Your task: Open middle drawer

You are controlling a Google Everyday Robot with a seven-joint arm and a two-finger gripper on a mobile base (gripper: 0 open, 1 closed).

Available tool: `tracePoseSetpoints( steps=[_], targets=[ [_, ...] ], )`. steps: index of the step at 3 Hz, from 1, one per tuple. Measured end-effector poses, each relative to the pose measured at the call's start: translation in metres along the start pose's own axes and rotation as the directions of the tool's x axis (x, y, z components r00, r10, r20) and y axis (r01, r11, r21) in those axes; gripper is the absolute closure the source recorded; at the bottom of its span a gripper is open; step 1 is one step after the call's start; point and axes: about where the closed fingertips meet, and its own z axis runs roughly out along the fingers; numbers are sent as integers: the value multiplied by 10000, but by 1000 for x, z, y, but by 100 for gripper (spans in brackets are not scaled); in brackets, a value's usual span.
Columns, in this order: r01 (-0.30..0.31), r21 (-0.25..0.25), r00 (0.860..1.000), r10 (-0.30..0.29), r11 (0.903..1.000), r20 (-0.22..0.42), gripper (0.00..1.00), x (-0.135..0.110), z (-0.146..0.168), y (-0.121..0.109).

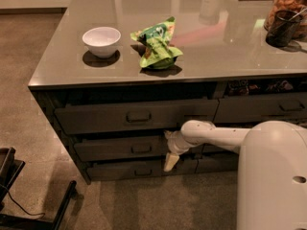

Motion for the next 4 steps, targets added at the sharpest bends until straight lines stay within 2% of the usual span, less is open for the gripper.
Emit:
tracePoseSetpoints(
  steps=[1,3,4],
  targets=[
    [15,-129,10000,-16,9999,-57,0,-2,2,2],
    [-454,-767,9985,429,9960,-335,0,3,-6,20],
    [-655,-844,9973,623,9943,-395,11,3,-20,33]
  ],
)
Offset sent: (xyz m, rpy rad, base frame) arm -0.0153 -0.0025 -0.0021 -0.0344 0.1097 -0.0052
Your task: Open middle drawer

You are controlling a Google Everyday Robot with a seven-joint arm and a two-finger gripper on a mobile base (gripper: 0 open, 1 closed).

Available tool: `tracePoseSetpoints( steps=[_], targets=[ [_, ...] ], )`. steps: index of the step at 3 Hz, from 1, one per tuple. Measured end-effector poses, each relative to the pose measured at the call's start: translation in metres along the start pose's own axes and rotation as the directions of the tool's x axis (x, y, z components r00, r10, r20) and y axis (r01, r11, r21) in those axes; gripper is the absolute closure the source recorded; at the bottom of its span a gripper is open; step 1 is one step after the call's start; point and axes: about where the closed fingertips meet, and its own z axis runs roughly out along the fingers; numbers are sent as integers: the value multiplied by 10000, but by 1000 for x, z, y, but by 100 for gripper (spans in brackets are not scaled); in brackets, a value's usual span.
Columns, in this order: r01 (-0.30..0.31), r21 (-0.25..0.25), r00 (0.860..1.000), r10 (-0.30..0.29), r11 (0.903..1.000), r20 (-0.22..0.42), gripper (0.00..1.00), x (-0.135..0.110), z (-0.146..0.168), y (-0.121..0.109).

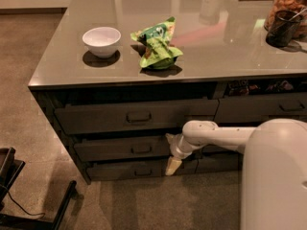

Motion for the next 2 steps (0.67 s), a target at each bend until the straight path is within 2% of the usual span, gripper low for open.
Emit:
tracePoseSetpoints(
  steps=[1,2],
  targets=[
    [-71,-28,10000,71,10000,-19,29,1,-5,6],
    [-103,-68,9999,103,9999,-30,52,1,-8,6]
  ],
)
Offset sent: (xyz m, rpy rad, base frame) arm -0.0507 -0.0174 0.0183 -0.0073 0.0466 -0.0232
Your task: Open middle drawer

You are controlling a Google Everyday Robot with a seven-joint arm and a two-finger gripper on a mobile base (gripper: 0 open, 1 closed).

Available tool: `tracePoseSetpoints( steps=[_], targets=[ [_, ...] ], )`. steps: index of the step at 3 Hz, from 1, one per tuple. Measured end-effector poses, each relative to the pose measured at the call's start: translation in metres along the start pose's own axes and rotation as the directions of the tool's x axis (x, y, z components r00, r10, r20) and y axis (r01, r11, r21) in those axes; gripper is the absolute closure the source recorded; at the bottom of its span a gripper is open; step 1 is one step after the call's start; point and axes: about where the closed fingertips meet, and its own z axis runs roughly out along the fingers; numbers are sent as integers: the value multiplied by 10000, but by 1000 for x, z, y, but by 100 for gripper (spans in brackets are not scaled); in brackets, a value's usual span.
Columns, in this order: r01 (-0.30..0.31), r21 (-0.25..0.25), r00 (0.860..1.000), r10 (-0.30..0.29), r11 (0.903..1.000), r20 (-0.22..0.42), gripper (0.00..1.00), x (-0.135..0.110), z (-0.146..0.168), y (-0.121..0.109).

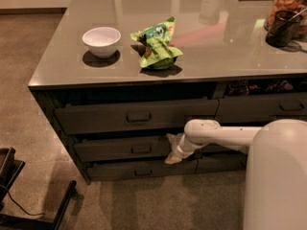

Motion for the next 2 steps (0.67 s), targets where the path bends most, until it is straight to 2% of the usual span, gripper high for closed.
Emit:
tracePoseSetpoints(
  steps=[2],
  targets=[
    [-1,-1,10000,1,10000,0,98,-1,-3,-7]
  ],
)
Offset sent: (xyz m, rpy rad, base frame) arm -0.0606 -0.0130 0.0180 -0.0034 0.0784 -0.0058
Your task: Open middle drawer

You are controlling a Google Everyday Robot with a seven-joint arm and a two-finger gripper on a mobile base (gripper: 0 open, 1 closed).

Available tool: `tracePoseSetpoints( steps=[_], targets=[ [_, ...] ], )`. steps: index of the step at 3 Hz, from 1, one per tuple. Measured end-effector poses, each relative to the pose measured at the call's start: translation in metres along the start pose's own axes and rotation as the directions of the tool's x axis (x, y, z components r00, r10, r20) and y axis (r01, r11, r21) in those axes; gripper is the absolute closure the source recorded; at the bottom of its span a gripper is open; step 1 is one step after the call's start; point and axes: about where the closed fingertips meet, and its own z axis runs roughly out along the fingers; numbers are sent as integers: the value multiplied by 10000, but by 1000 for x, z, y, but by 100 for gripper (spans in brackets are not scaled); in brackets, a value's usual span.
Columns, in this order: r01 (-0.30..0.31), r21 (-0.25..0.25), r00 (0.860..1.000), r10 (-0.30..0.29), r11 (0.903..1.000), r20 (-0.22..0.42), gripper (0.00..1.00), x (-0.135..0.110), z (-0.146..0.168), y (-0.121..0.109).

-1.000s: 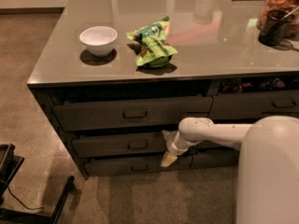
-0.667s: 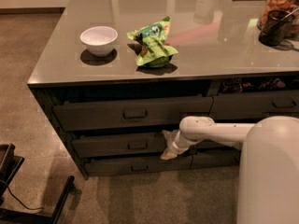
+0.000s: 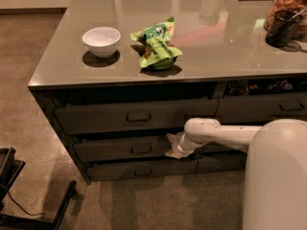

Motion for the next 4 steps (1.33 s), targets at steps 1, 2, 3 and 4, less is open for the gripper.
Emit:
tracePoseSetpoints(
  steps=[1,2,3,4],
  targets=[
    [-1,0,10000,1,10000,0,100,-1,-3,-5],
    [-4,-2,10000,4,10000,2,100,-2,-5,-9],
    [-53,-27,10000,53,10000,23,100,-3,-6,-11],
    [-54,-27,10000,54,10000,23,100,-3,-8,-17]
  ],
)
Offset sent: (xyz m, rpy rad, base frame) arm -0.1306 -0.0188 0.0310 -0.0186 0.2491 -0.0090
